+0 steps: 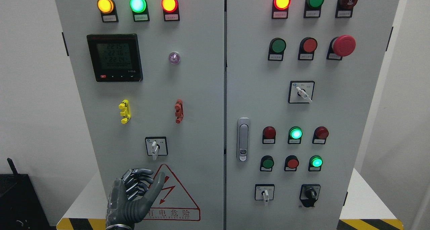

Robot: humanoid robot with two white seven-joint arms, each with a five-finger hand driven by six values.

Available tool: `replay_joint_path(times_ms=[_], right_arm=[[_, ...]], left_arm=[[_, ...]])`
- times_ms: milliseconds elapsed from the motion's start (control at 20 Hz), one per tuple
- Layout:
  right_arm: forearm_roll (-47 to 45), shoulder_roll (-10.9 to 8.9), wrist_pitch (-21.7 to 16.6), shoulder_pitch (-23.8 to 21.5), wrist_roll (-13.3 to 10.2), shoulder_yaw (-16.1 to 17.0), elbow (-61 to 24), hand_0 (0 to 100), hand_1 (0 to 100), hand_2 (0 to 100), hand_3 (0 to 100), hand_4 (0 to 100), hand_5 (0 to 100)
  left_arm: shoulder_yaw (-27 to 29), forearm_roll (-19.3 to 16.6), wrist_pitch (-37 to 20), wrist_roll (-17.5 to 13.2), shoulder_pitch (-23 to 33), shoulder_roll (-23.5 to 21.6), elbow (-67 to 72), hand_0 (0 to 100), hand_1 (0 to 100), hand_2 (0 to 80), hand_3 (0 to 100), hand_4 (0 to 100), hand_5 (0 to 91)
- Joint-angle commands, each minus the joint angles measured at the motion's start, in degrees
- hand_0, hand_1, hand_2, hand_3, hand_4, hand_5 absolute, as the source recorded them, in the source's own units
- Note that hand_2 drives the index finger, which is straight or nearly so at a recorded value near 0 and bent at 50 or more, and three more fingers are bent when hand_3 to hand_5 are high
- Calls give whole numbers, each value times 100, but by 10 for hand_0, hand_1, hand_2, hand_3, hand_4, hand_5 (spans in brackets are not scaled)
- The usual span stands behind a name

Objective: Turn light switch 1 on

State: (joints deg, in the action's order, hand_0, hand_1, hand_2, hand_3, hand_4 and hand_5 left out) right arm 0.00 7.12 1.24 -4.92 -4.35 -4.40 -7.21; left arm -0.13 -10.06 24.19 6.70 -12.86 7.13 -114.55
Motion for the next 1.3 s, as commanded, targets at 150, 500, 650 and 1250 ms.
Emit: replay_joint_path(times_ms=[150, 500, 650, 1250], right_arm=[[-141, 0, -1, 0, 4, 0, 0, 0, 0, 0, 0, 0, 0], [-141, 0, -1, 0, 4, 0, 0, 0, 0, 0, 0, 0, 0], [-141, 0, -9, 0, 4, 0, 0, 0, 0, 0, 0, 0, 0], [-141, 0, -1, 0, 4, 0, 0, 0, 0, 0, 0, 0, 0]], left_arm=[[285, 4, 121, 33, -111, 26, 11, 38, 646, 507, 739, 813, 777], [391, 4, 130, 33, -147, 26, 20, 57, 652, 509, 743, 814, 781], [382, 4, 147, 33, -182, 34, 20, 63, 654, 509, 743, 814, 782], [232, -5, 446, 42, -515, 96, 152, 72, 658, 513, 745, 813, 780]])
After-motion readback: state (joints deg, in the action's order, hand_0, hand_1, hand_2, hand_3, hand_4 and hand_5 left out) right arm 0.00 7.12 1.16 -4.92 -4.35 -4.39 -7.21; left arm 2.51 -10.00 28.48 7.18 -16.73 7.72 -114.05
